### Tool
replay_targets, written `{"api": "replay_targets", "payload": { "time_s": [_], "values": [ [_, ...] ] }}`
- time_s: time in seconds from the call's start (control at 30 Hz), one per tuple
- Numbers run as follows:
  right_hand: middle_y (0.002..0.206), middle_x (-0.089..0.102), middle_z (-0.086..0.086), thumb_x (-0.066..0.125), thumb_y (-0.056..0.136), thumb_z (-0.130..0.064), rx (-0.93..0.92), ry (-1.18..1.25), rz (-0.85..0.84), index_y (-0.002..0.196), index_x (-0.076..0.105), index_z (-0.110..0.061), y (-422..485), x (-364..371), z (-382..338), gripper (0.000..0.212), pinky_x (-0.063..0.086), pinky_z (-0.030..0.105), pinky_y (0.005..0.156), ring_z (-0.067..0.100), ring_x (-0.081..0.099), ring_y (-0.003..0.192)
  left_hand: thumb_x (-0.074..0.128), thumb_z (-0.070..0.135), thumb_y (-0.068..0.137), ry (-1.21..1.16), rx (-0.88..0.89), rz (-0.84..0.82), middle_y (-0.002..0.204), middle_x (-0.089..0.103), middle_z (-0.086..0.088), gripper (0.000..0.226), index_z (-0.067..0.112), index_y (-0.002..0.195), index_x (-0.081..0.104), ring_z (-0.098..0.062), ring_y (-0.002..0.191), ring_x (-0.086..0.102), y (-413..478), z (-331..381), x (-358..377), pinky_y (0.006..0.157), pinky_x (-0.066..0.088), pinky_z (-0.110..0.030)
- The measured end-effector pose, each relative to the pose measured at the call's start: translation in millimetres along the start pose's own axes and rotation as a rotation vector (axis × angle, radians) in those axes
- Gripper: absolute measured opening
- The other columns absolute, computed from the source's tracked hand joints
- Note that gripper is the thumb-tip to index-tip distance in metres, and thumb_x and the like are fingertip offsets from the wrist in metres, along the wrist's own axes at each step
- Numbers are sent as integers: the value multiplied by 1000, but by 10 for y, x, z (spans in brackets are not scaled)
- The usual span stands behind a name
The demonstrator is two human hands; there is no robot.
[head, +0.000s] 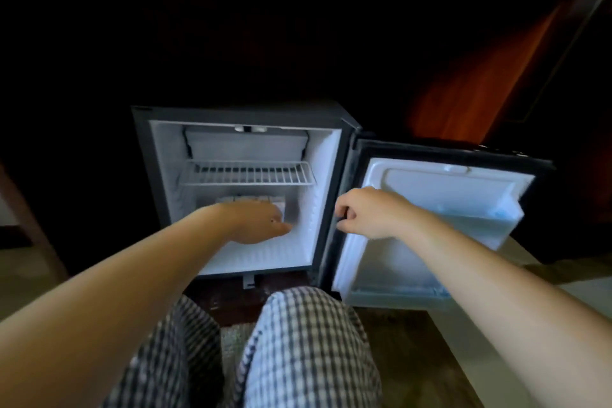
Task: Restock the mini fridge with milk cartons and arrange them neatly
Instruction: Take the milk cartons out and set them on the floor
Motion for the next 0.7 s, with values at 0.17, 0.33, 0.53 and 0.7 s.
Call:
{"api": "replay_targets", "payload": {
  "time_s": [0.17, 0.33, 0.53, 0.7],
  "values": [
    [111, 64, -3, 54, 91, -35, -79, 29, -33, 107, 61, -22, 439, 24, -554, 22, 48, 35, 87, 23, 59, 104, 28, 46, 100, -155, -115, -19, 146, 39, -7, 50, 15, 136, 43, -25, 130, 40, -76, -620, 163, 107, 31, -35],
    [110, 63, -2, 54, 91, -36, -87, 143, -92, 106, 61, -22, 906, 226, -926, 21, 51, 38, 88, 22, 61, 99, 33, 48, 98, -340, -229, 35, 154, 28, -5, 58, 17, 146, 30, -24, 141, 29, 56, -1073, 391, 114, 24, -33],
    [107, 66, 2, 53, 91, -31, -31, 198, -58, 103, 64, -17, 1458, 593, -1097, 22, 46, 31, 79, 23, 60, 100, 37, 44, 98, -347, -294, 38, 156, 23, -8, 62, 14, 150, 21, -23, 143, 25, 438, -1419, 634, 115, 23, -32],
    [115, 63, -1, 50, 92, -28, 14, 195, -57, 110, 59, -21, 1893, 1020, -1083, 21, 49, 34, 86, 21, 58, 104, 40, 42, 97, -228, -355, 27, 149, 33, -13, 60, 13, 147, 25, -30, 136, 34, 848, -1642, 743, 111, 32, -42]
  ]
}}
Point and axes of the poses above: each hand's wrist, its own y-axis towards the middle knuckle, its own x-axis out of the palm, z = x × y, the point moved 1 cm from there along y, towards the middle knuckle
